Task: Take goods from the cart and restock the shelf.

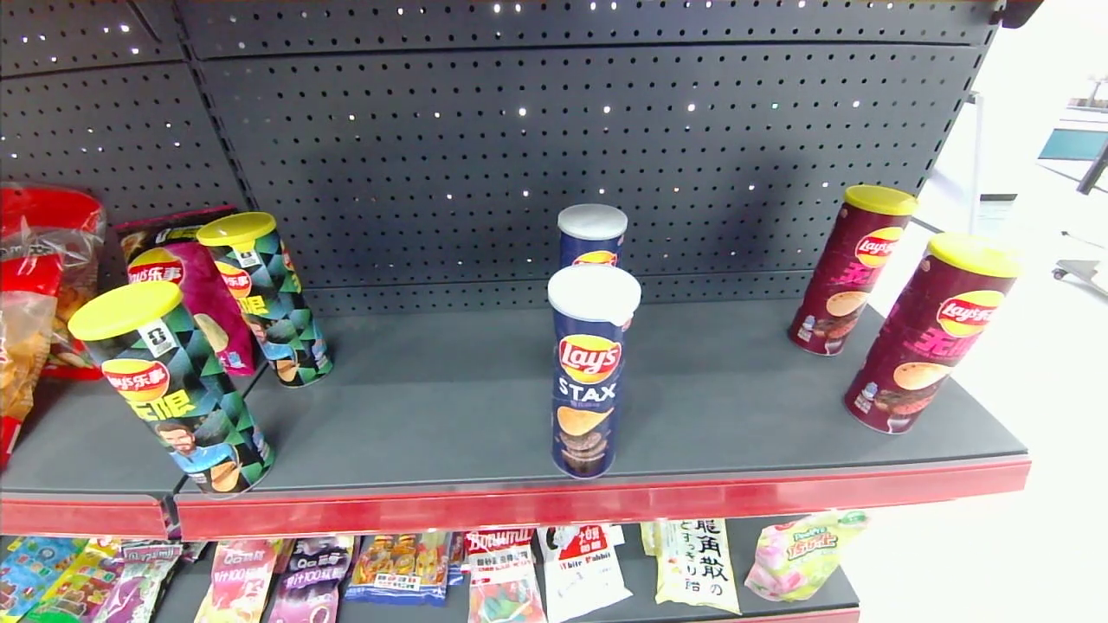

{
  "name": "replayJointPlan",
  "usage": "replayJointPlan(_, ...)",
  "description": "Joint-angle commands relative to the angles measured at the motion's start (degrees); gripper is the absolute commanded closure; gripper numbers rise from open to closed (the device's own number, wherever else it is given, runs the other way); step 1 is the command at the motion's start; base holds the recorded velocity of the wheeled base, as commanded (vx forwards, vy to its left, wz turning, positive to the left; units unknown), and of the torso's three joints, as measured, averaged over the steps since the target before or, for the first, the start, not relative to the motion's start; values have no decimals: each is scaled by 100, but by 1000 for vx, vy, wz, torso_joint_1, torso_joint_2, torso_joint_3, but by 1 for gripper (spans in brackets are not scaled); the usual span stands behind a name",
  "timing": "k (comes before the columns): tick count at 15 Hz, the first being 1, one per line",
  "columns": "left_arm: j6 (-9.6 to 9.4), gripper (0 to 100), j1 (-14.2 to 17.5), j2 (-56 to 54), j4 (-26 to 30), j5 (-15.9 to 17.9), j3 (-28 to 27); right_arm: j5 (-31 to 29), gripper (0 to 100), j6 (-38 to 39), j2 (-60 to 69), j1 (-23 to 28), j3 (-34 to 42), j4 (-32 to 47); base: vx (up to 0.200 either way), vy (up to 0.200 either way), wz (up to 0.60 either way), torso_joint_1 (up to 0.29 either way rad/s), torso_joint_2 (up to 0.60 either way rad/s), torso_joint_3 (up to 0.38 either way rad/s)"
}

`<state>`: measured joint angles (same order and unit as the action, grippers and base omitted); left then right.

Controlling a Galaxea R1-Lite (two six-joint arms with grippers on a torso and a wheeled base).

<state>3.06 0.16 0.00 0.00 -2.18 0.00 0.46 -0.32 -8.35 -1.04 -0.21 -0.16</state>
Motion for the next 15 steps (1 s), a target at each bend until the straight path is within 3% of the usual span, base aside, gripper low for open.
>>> replayJointPlan(1,2,0,2,0,0,-2,0,-11,0,23,422,-116,21,-2,0,0,0,0,0,0)
replayJointPlan(15,2,0,2,0,0,-2,0,-46,0,40,835,104,21,7,0,0,0,0,0,0)
